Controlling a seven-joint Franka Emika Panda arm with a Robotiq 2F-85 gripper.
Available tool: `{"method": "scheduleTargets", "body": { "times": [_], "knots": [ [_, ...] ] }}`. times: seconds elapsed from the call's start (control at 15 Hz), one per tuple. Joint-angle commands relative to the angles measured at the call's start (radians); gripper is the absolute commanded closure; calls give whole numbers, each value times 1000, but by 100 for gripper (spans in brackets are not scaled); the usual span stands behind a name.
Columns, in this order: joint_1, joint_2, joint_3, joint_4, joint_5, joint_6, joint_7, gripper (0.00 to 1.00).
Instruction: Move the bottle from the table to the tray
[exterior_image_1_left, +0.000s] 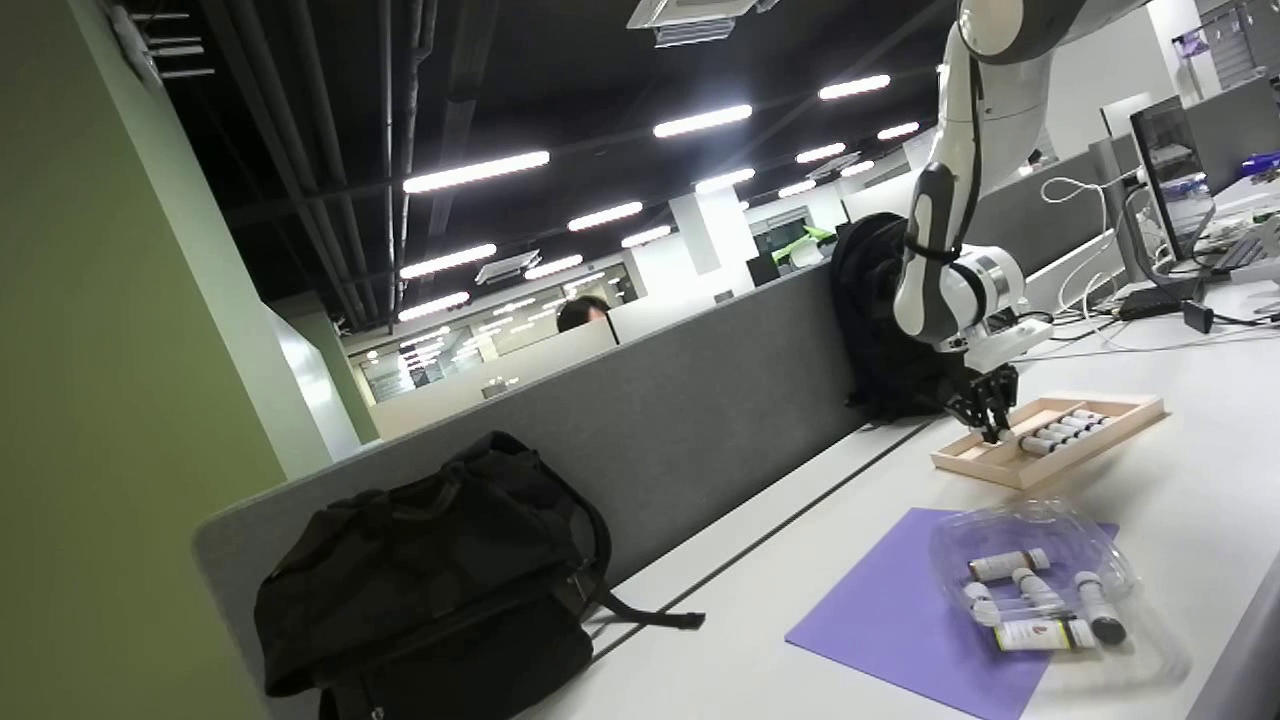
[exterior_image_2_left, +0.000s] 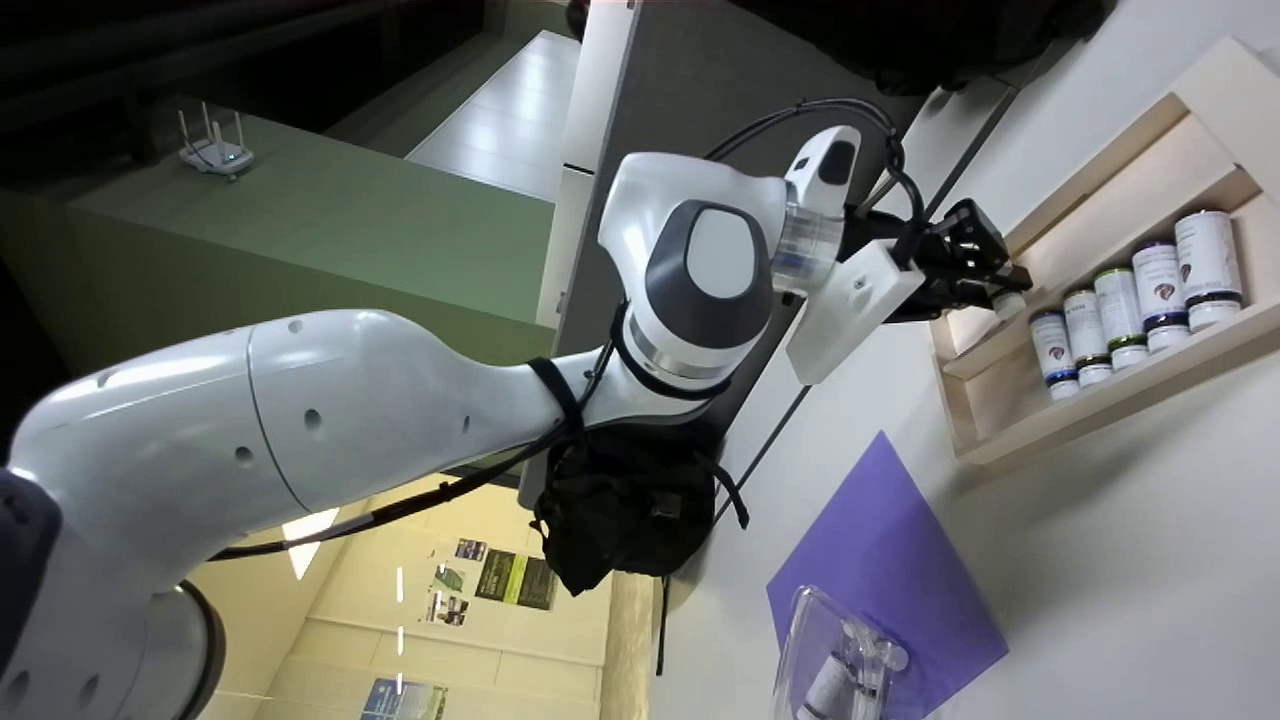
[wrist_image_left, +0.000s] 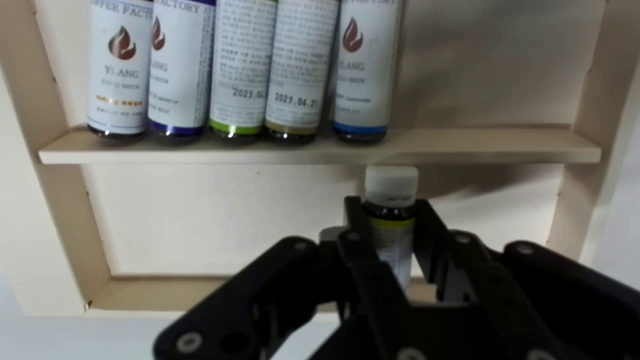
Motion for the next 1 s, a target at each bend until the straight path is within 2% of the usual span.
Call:
{"method": "scheduleTargets", "body": {
  "times": [0.0,0.2,0.27,0.4,0.73,0.8,0.93],
  "knots": [
    [-6,23,5,45,3,-31,0,88],
    [-4,28,1,56,1,-50,5,88],
    [-4,27,0,57,2,-55,7,38],
    [0,14,-2,53,-1,-60,6,32],
    [14,-58,-17,24,-11,-60,17,3],
    [0,-11,0,42,-2,-37,0,22],
    [3,-31,-5,41,-3,-41,0,9]
  ]
}}
